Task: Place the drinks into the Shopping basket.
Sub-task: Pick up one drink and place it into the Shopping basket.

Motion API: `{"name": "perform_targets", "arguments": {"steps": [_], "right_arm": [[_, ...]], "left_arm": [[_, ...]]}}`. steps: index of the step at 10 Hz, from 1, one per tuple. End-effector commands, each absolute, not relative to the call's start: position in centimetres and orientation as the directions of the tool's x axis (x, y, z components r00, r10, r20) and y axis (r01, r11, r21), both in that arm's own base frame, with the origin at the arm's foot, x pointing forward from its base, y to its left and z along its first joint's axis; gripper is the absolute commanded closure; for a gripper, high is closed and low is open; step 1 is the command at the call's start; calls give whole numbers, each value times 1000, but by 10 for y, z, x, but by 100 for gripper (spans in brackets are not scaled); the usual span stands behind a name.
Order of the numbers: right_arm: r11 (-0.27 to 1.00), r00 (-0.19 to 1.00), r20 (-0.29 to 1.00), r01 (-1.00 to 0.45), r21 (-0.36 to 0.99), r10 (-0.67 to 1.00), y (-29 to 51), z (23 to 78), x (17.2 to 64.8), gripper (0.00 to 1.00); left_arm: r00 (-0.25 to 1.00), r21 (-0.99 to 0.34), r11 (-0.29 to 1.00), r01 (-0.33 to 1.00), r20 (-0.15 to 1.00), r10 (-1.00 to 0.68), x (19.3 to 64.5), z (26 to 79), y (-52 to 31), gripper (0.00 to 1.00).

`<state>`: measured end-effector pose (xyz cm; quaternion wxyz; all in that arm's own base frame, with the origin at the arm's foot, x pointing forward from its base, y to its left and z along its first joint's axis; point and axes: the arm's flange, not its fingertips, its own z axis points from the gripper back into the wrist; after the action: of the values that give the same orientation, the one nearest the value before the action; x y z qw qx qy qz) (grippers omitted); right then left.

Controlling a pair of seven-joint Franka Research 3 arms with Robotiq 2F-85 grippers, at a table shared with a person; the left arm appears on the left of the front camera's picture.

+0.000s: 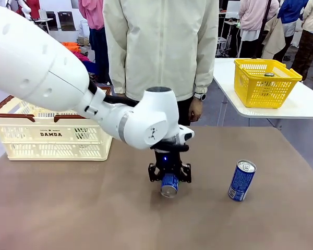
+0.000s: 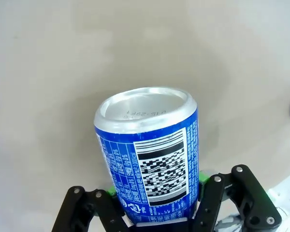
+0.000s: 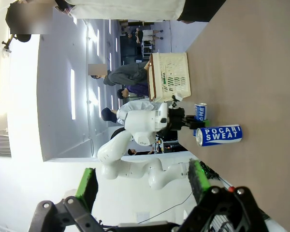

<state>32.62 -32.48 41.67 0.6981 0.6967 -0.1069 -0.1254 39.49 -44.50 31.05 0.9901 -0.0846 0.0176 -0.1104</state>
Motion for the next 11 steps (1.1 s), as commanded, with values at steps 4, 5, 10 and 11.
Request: {"name": "perform_targets", "arguments": {"steps": [4,5,10,11], "right_arm": [[-3,949,-29,29,1000,-314,-325,419,324,0],[-3,949,-29,29,1000,-314,-325,419,324,0],[-3,949,-29,29,1000,-314,-325,419,324,0],[-3,949,-29,29,1000,-314,-325,419,324,0]], "left_arm": [[948,-177,950,259,235,-214,392,529,-322,100],[935,-189,952,239,309,-174,402,567,-292,100],[936,-129,991,22,351,25,539,613,-86,100],[940,-131,991,-20,336,63,557,597,-51,100]]}}
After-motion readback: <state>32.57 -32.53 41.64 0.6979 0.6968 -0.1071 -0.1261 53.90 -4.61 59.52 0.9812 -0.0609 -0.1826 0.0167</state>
